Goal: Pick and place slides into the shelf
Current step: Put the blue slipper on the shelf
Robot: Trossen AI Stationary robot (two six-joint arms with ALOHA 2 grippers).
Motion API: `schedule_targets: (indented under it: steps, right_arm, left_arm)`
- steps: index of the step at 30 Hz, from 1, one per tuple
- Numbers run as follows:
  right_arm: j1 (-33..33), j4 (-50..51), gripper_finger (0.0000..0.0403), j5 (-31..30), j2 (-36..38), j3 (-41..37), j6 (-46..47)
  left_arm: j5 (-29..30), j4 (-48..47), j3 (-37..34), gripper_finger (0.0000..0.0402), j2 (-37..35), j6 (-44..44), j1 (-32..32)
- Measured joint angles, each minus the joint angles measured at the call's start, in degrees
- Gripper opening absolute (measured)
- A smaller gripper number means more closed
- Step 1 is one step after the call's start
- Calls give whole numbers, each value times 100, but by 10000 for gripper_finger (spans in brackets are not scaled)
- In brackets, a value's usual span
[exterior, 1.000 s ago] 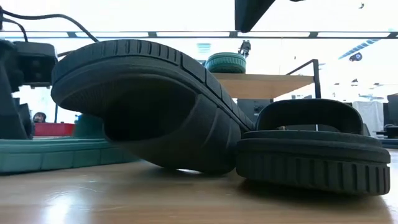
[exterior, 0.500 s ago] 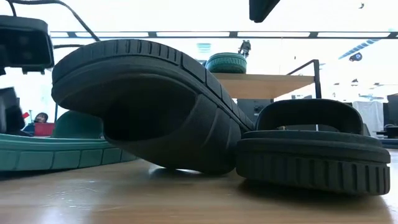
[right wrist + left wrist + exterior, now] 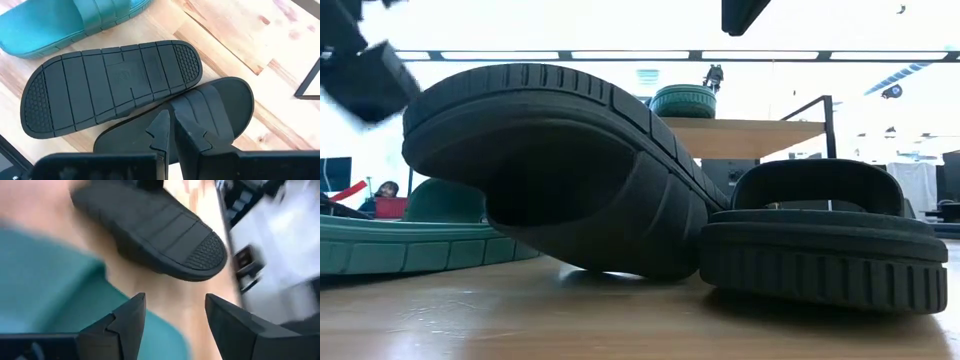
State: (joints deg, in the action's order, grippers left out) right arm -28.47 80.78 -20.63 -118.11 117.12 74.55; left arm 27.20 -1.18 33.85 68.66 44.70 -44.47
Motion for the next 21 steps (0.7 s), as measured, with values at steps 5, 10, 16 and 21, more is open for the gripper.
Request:
schedule_targets:
  steps: [5, 10, 16, 21]
  right_arm:
    - [0, 164, 18, 1, 1, 0, -24]
    - [0, 331, 18, 3, 3, -2, -5]
    - [0, 397, 18, -16, 67, -2, 31]
    - [0, 498, 18, -17, 88, -2, 41]
  left_arm:
    - [879, -2565, 1403, 191, 57, -2303, -35]
    - [1321, -4246, 2061, 191, 551, -2858, -26]
    - [1092, -4166, 2060, 191, 1101, -2853, -28]
    - [1069, -3820, 2031, 191, 1434, -2429, -12]
